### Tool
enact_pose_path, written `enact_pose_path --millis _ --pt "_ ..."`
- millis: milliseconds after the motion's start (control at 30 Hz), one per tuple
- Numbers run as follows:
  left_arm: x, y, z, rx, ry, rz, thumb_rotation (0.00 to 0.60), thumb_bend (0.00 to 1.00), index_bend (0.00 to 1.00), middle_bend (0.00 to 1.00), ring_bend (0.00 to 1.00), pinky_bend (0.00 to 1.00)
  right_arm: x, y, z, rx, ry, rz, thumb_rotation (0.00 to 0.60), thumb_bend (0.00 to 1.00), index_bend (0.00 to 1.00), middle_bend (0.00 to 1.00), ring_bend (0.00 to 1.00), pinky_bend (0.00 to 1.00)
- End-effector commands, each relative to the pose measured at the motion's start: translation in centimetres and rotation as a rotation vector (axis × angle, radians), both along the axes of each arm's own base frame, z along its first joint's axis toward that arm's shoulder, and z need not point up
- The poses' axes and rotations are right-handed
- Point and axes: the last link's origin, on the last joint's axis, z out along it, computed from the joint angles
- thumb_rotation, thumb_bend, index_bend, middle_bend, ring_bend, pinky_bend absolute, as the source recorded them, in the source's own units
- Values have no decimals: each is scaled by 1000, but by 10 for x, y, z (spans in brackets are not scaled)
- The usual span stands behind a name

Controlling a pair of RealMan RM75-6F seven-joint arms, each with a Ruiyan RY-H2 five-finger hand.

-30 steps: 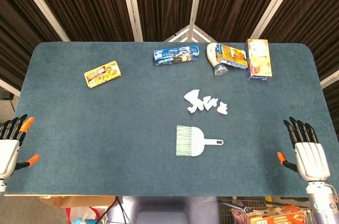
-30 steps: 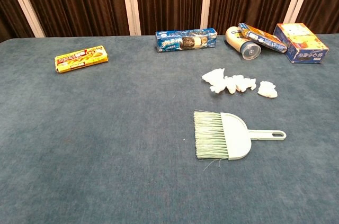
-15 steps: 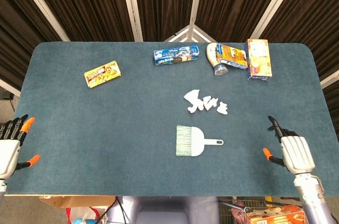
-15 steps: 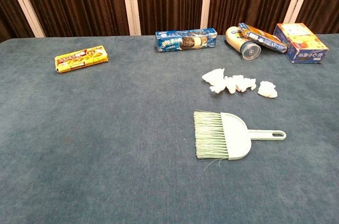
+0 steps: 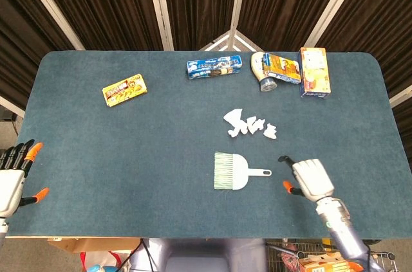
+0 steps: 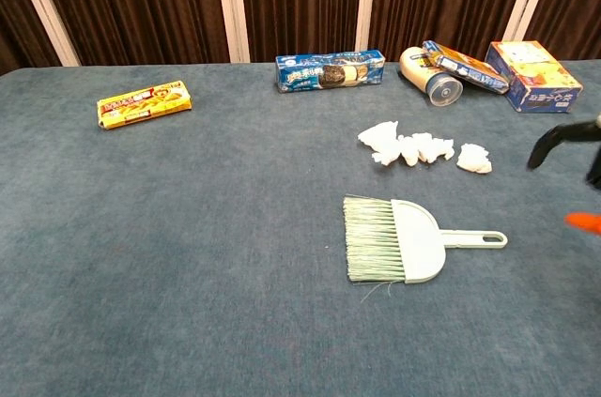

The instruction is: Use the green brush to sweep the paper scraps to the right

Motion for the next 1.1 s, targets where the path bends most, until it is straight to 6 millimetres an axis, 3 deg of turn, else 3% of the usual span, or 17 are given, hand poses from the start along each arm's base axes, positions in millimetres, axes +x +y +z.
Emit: enact_pose_path --millis 33,567,1100 --pt "0 0 0 -1 -1 -1 600 51 0 0 0 0 10 -7 -22 33 17 -4 600 311 405 963 1000 986" --pt "1 0 0 -10 -10 -8 600 51 0 0 0 0 28 -16 -73 46 40 -28 600 311 462 963 1000 986" --pt "0 0 1 -15 -17 -5 600 51 0 0 0 0 30 -34 -88 28 49 -84 600 310 464 963 1000 986"
